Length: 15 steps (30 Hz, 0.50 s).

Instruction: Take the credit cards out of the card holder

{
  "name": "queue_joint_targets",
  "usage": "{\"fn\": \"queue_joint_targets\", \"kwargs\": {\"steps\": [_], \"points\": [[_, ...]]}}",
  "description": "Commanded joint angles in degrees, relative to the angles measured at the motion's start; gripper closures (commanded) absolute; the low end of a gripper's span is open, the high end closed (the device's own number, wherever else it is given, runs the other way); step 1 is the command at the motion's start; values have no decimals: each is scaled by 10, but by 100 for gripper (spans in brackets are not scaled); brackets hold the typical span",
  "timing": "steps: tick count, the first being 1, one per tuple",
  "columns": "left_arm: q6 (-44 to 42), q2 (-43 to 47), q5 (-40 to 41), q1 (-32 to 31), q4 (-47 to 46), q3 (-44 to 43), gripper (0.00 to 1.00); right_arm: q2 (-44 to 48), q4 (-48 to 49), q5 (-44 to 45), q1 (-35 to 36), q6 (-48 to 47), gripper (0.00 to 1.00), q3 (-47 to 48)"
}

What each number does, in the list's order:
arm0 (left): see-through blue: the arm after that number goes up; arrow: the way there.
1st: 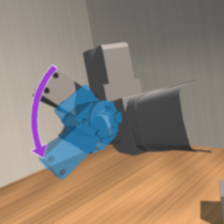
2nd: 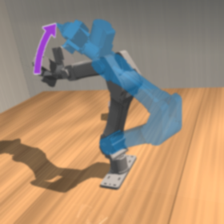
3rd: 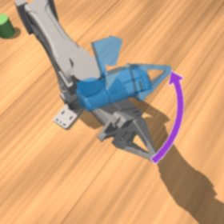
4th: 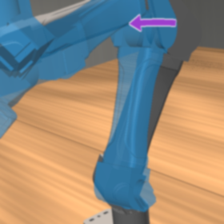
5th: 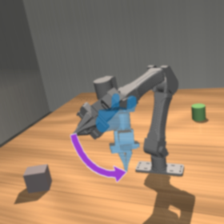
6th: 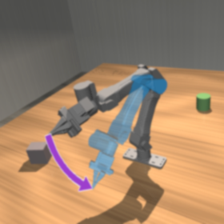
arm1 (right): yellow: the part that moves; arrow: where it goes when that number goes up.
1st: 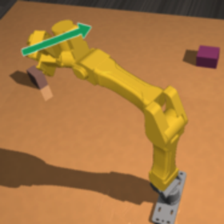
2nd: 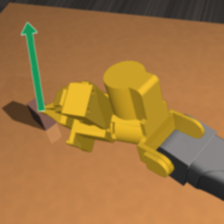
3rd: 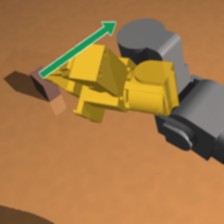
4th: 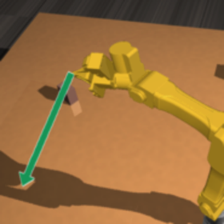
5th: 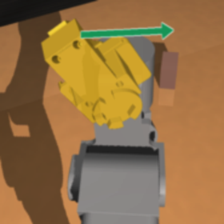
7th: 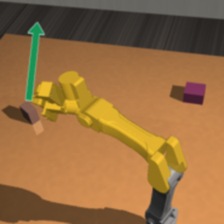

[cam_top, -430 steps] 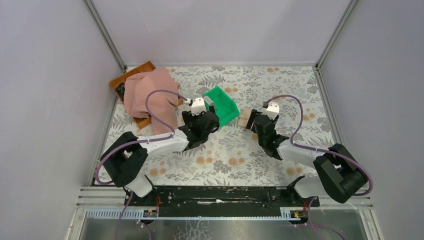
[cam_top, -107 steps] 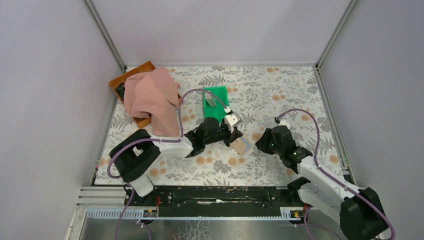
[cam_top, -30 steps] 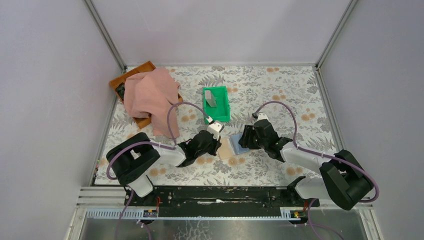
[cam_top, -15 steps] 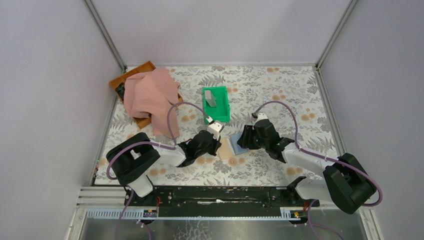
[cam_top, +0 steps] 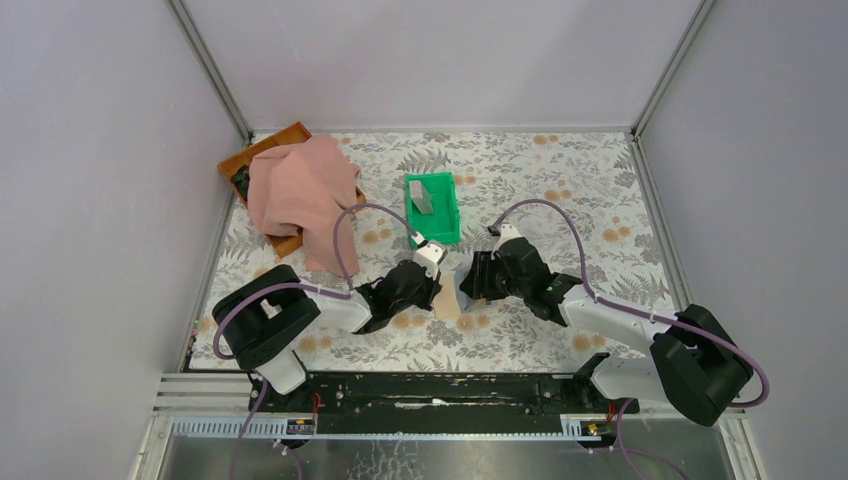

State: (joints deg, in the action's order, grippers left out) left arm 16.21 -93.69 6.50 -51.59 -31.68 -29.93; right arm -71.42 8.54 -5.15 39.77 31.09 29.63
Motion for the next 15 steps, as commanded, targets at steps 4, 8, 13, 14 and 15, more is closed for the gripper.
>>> {"fn": "queue_joint_targets", "kwargs": {"steps": [4,8,13,14,15], "points": [[4,-5,-1,-3,-7,-2,100,-17,28,-21,35,8,47,41],[4,-2,-2,-3,-5,-1,100,-40,40,-21,47,12,47,46],[7,14,19,-4,12,5,100,-71,64,-26,58,22,47,43],[8,22,27,-4,15,8,100,-76,67,-27,60,23,47,43],[8,33,35,-3,22,8,100,-81,70,-27,62,25,47,44]]}}
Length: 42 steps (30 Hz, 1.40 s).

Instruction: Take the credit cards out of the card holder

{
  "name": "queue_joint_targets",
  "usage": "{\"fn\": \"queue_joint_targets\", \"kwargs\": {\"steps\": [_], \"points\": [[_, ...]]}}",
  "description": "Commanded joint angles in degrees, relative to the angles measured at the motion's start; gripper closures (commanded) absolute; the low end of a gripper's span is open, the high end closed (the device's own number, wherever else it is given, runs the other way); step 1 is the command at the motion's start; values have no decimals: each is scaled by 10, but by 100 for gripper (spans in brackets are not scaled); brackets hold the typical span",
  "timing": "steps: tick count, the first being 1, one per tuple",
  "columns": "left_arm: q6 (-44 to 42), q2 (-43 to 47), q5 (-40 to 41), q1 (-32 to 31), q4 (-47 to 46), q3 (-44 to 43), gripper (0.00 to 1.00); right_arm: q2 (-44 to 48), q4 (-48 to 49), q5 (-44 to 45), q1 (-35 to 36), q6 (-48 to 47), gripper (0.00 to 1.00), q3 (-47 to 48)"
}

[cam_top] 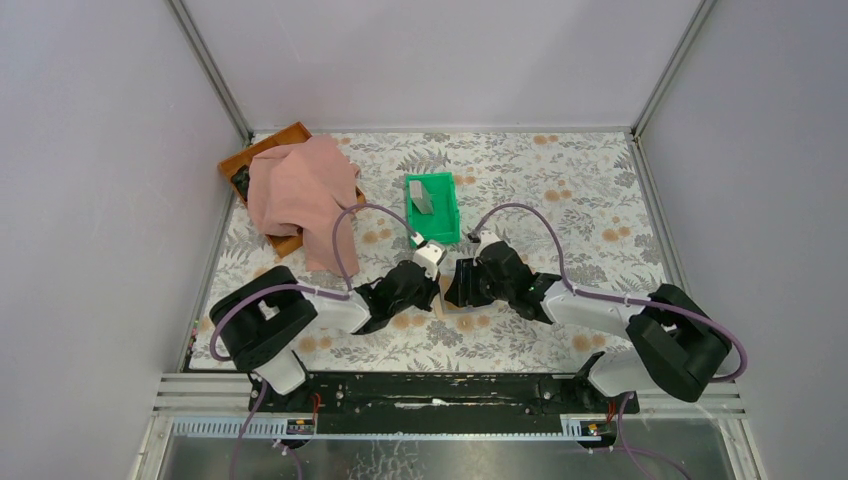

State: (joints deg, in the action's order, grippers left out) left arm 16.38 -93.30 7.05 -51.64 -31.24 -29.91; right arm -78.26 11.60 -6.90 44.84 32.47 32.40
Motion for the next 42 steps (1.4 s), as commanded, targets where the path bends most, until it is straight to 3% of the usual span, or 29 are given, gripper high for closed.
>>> {"fn": "queue_joint_targets", "kwargs": {"steps": [1,5,10,13,15,17,20,26,29,33,36,42], "points": [[6,39,37,-3,28,8,100,-16,42,-11,12,12,47,17],[4,86,103,-6,98,0,90,-5,34,7,13,9,47,19],[2,154,176,-9,180,-5,68,19,-4,55,13,-6,48,29],[10,191,173,-11,190,0,65,12,-13,65,13,-10,49,34],[27,207,143,-10,176,3,66,4,-7,58,13,-7,49,33],[42,214,79,-10,121,23,75,-5,7,52,13,-1,55,29],[56,196,-29,-10,22,56,100,-16,19,46,13,7,63,27],[99,122,-131,-10,-123,86,100,-11,15,63,12,9,91,20],[116,92,-160,-9,-175,88,100,-4,9,74,12,11,100,15],[117,60,-141,-8,-178,82,100,-3,10,79,12,14,100,7],[104,60,-122,0,-150,87,100,-9,17,79,12,19,81,2],[90,112,-80,18,-90,105,100,-12,33,77,12,30,77,-12]]}}
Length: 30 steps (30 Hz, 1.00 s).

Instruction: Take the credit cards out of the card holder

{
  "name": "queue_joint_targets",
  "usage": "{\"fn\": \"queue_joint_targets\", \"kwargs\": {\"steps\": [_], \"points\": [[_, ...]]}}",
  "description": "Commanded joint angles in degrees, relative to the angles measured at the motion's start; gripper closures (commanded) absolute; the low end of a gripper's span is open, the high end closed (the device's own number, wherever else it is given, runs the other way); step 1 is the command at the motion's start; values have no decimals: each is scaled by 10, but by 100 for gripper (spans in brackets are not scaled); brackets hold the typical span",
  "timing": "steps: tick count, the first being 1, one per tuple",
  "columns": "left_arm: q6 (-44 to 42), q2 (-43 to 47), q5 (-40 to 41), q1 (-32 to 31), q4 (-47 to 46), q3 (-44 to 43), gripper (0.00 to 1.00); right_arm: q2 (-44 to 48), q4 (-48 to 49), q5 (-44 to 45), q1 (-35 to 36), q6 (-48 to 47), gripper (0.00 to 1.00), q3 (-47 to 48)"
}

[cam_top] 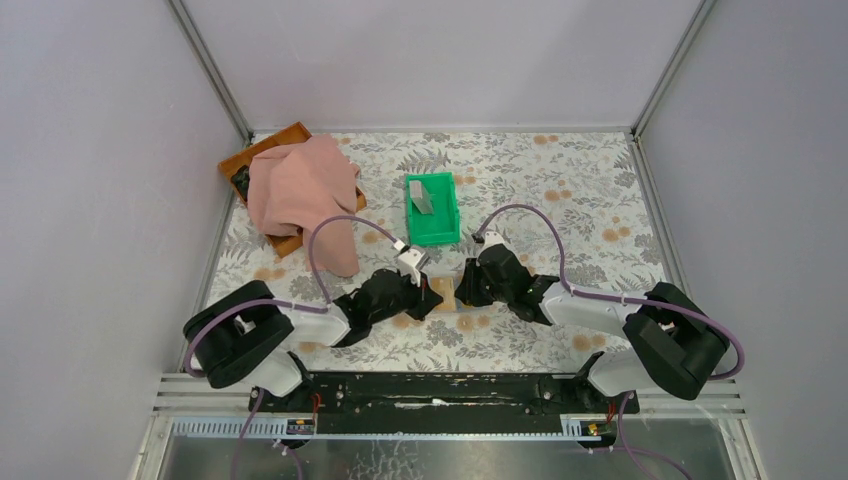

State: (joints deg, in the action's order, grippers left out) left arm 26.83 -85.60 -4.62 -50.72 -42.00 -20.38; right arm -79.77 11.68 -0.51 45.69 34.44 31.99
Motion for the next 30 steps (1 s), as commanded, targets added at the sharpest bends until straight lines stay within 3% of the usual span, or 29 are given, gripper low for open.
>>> {"fn": "queue_joint_targets", "kwargs": {"steps": [1,14,21,30], "points": [[-15,37,42,9,28,7,100,0,35,13,4,10,77,-11],[-13,-48,47,10,70,-29,100,-29,47,4,3,13,72,-2],[-8,-48,57,9,91,-25,100,-41,78,-14,-2,21,54,-12],[1,-16,55,10,107,-14,100,-89,127,-46,-8,40,55,-19]]}}
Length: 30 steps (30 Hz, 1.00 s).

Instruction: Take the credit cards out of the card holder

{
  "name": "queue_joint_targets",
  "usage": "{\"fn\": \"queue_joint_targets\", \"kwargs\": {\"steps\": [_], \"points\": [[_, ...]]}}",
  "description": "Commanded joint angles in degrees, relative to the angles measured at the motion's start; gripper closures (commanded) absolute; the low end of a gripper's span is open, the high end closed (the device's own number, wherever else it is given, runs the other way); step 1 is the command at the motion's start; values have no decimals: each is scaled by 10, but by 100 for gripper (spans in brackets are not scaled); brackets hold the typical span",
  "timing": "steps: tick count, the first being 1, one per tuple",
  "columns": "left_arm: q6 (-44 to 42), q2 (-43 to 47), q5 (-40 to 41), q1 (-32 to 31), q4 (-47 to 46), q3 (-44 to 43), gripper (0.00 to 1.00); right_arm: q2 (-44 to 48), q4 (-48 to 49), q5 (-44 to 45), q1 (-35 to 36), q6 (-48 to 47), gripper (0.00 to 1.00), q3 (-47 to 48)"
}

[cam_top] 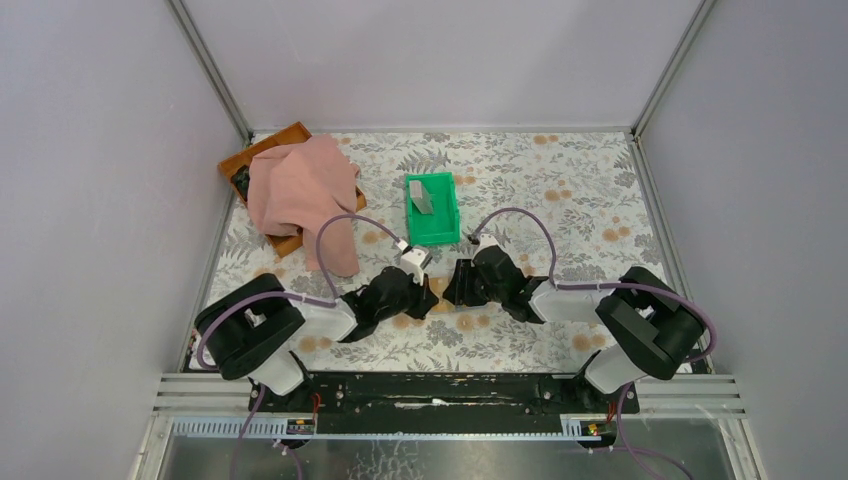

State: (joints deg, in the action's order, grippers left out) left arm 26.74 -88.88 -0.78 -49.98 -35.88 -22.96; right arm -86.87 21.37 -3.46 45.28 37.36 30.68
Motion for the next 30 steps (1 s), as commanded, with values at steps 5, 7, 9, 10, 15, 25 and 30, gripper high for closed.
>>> {"fn": "queue_joint_targets", "kwargs": {"steps": [5,7,9,10,15,25,30], "points": [[-2,58,26,2,81,9,100,-18,43,-19,-5,16,56,-16],[-6,72,32,2,94,7,100,-18,44,-19,-6,16,56,-18],[-8,82,40,2,107,7,100,-19,48,-23,-9,17,57,-20],[-9,88,43,2,110,9,100,-20,51,-24,-10,18,56,-21],[-5,81,46,2,99,21,100,-25,61,-33,-11,22,57,-23],[11,14,29,2,52,26,100,-27,68,-42,-13,21,57,-29],[8,-2,27,1,51,20,100,-20,70,-45,-12,19,57,-30]]}}
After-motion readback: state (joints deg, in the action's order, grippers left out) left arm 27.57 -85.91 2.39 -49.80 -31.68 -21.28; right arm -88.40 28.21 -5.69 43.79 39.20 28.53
